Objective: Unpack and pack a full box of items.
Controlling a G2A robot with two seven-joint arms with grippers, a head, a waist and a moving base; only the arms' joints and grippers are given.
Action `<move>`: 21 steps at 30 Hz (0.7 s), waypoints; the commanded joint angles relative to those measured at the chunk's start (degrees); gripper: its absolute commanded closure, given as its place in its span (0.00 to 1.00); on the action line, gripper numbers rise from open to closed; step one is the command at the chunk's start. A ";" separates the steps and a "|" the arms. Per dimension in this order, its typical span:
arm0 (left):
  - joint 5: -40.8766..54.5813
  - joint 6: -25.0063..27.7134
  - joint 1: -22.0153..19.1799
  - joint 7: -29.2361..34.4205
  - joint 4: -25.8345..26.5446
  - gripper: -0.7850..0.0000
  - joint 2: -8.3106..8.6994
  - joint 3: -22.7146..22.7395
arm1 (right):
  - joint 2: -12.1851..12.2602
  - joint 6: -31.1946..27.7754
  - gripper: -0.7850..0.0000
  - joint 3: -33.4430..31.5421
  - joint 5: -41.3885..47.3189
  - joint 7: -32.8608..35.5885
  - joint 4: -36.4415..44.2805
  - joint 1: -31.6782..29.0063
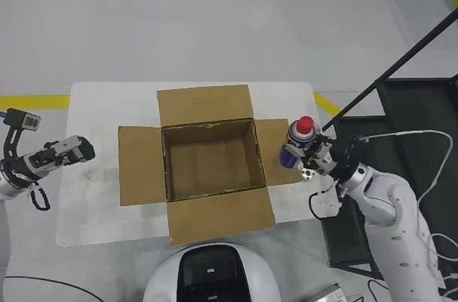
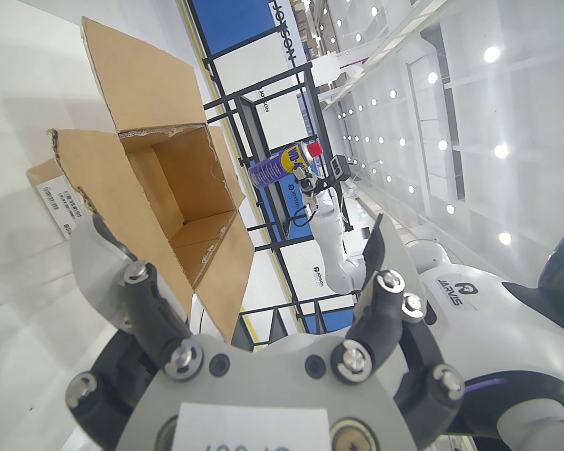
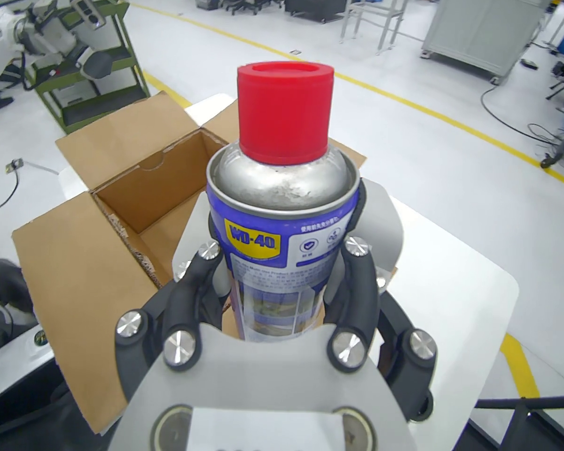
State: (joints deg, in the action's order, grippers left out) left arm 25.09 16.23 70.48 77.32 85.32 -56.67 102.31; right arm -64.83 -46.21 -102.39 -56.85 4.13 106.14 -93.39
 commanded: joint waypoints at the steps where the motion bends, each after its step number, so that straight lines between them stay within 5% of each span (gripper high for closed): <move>1: 0.00 0.00 0.00 0.00 0.00 0.00 0.00 0.00 | -0.07 -1.03 1.00 -2.86 -0.45 -6.88 -1.67 -2.96; 12: 0.00 0.00 0.00 0.00 0.00 0.00 0.00 0.00 | -1.35 5.70 1.00 -5.31 -14.62 -35.26 -9.62 -13.90; 21: 0.00 0.00 0.00 0.00 0.00 0.00 0.00 0.00 | -1.36 5.76 1.00 -5.11 -15.20 -35.59 -9.69 -14.06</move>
State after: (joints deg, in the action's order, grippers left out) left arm 25.09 16.23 70.48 77.32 85.32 -56.67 102.31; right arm -66.19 -40.45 -107.51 -72.03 -31.45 96.46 -107.44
